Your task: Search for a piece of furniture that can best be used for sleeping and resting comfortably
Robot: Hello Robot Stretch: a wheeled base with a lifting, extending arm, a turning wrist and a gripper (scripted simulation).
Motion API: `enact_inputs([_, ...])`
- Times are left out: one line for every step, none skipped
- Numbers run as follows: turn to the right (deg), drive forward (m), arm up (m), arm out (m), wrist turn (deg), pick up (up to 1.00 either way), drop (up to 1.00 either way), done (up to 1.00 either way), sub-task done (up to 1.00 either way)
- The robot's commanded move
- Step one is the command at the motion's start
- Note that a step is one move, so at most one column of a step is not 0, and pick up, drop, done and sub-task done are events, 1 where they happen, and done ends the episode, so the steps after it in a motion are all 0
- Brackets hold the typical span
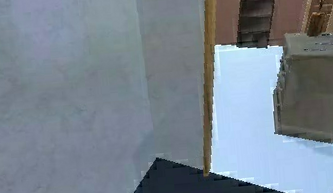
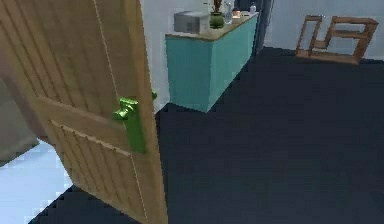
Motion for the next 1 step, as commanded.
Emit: enact_inputs([12.0, 0.00, 0.00, 0.00, 0.0, 0.00, 0.00, 0.00, 0.00])
